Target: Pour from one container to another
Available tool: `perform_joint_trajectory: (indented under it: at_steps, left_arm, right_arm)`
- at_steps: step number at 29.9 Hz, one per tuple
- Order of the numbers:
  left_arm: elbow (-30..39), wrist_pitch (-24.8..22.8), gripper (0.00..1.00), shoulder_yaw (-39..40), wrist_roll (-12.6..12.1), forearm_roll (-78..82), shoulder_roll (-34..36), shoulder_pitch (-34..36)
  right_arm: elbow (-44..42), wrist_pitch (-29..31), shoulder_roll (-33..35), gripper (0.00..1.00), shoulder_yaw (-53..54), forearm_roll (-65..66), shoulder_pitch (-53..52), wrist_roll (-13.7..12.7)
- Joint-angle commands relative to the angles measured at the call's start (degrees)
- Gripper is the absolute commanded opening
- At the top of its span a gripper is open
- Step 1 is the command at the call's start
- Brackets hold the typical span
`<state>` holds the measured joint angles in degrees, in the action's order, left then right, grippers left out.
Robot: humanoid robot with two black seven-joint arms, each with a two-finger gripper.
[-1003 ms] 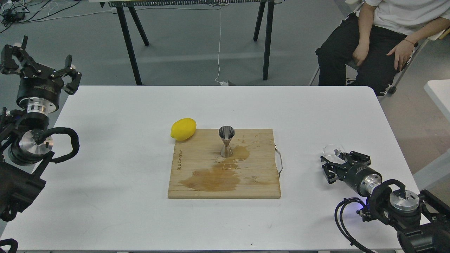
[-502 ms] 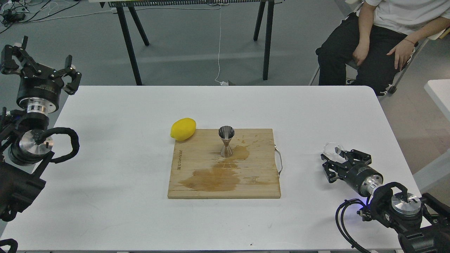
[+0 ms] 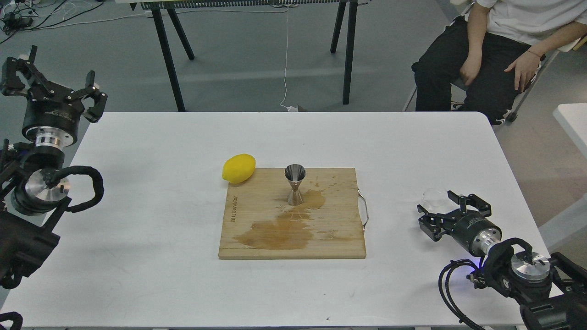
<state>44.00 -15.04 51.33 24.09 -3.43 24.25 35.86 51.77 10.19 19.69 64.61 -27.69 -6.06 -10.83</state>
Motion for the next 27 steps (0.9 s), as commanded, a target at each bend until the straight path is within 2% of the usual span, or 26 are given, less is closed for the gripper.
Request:
perform_joint_trajectory:
  at_steps: [1, 7, 12, 17, 19, 21, 24, 25, 27]
  left_arm:
    - [0.0, 0.0, 1.0, 0.0, 0.0, 0.0, 0.0, -0.1]
    - [0.0, -0.1, 1.0, 0.0, 0.0, 0.0, 0.1, -0.1]
    - [0.0, -0.1, 1.0, 0.0, 0.0, 0.0, 0.2, -0.1]
    - [0.0, -0.1, 1.0, 0.0, 0.0, 0.0, 0.2, -0.1]
    - [0.0, -0.1, 1.0, 0.0, 0.0, 0.0, 0.2, -0.2]
    - [0.0, -0.1, 1.0, 0.0, 0.0, 0.0, 0.1, -0.4]
    - [0.0, -0.1, 1.0, 0.0, 0.0, 0.0, -0.1, -0.5]
    - [0.0, -0.1, 1.0, 0.0, 0.0, 0.0, -0.2, -0.7]
    - [0.1, -0.2, 1.0, 0.0, 0.0, 0.0, -0.2, -1.2]
  right_arm:
    - [0.1, 0.1, 0.0, 0.95, 0.1, 0.0, 0.0, 0.0]
    - [0.3, 2.9, 0.3, 0.98, 0.0, 0.3, -2.5, -0.1]
    - [0.3, 8.3, 4.3, 0.98, -0.2, 3.3, -9.5, 0.0]
    - [0.0, 9.1, 5.7, 0.99, -0.1, 9.3, -17.0, 0.2]
    - [-0.3, 10.4, 6.2, 0.99, -0.1, 12.1, -19.5, 1.1]
    - [-2.3, 12.8, 6.2, 0.99, 0.0, 14.8, -21.4, 4.1]
    - [-7.1, 17.1, 5.5, 0.99, -0.7, 19.9, -25.3, 11.7]
    - [-9.0, 17.8, 5.4, 1.0, -1.0, 21.6, -26.5, 14.9]
    - [-11.0, 17.8, 4.9, 1.0, -1.1, 23.5, -27.9, 19.3]
